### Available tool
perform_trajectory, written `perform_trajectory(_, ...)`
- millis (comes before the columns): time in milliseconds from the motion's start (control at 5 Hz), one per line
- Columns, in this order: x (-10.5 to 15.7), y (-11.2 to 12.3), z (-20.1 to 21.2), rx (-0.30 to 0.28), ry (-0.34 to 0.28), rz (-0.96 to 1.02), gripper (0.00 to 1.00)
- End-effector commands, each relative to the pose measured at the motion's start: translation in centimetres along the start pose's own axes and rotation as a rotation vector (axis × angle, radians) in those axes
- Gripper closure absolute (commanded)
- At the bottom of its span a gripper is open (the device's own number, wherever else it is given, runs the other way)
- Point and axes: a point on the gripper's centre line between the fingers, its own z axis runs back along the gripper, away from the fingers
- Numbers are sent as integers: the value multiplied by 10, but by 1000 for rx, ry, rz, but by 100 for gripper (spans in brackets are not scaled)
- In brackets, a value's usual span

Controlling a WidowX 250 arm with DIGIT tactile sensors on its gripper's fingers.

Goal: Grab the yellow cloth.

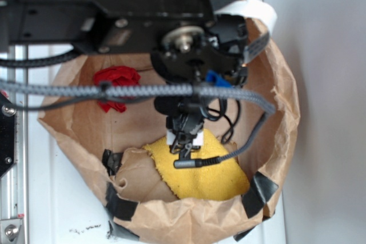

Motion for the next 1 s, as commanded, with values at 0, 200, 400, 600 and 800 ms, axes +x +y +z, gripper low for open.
perform_trajectory(0, 14, -7, -2, -42, -67, -163, 0)
perform_trajectory(200, 7, -16, -27, -104, -50, -339, 0)
perform_trajectory(400, -6, -27, -37, -99, -48, -470, 0)
perform_trajectory(600, -18, -44, -43, -121, -48, -578, 0)
perform_trajectory(800, -15, -64, -48, -177, -65, -604, 0)
